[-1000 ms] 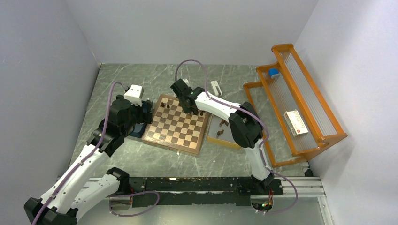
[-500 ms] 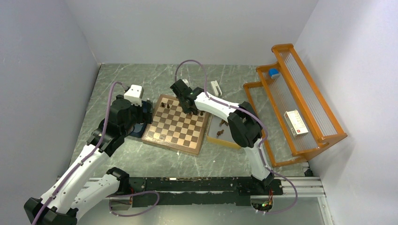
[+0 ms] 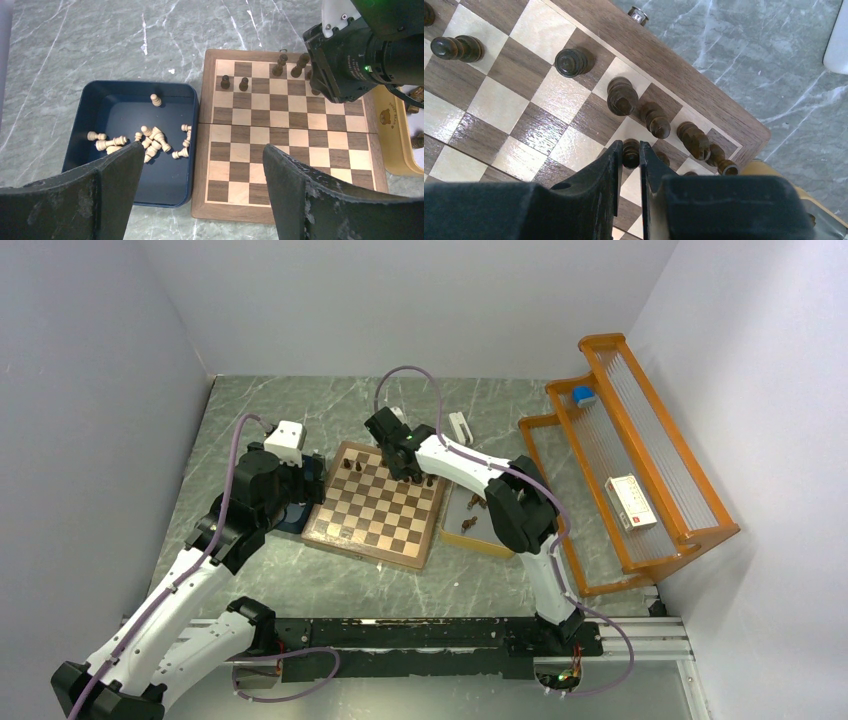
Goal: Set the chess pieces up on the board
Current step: Place the chess piece on the chessboard.
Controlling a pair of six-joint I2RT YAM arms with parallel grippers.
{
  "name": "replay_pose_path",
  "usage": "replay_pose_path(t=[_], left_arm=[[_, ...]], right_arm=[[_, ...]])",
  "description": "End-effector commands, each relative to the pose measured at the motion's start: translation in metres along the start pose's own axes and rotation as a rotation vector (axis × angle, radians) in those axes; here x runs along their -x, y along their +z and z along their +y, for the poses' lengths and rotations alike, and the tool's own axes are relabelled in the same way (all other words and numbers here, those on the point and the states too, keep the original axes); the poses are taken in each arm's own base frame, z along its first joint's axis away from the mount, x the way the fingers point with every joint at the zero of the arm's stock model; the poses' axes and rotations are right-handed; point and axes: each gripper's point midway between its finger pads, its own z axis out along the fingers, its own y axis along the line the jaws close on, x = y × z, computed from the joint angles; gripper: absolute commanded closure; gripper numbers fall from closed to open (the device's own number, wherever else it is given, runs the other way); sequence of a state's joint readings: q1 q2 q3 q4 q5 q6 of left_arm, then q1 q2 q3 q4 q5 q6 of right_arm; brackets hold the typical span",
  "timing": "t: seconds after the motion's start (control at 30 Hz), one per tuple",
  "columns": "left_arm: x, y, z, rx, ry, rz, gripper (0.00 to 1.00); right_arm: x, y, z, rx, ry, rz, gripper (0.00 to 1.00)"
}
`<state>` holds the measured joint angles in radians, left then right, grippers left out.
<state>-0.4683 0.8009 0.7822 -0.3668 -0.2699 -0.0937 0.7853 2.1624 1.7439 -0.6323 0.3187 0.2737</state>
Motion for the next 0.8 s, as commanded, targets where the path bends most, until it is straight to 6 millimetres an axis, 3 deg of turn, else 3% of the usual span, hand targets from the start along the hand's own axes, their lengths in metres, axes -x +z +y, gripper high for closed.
replay_pose_path(t=[0.0,0.47,0.77], left_arm=[[0.006,-0.001,0.0,0.004,0.002,-0.02,0.08],[0.005,0.0,0.0,0.003,0.003,-0.015,0.08],[0.006,-0.001,0.0,0.003,0.002,-0.019,0.08]], right_arm=[[0.005,0.008,0.001,0.003,0.011,-0.007,0.79],[0.009,0.004,0.0,0.005,0.013,-0.012,0.74],[0.028,-0.023,-0.005,0.006,0.03,-0.052,0.7]])
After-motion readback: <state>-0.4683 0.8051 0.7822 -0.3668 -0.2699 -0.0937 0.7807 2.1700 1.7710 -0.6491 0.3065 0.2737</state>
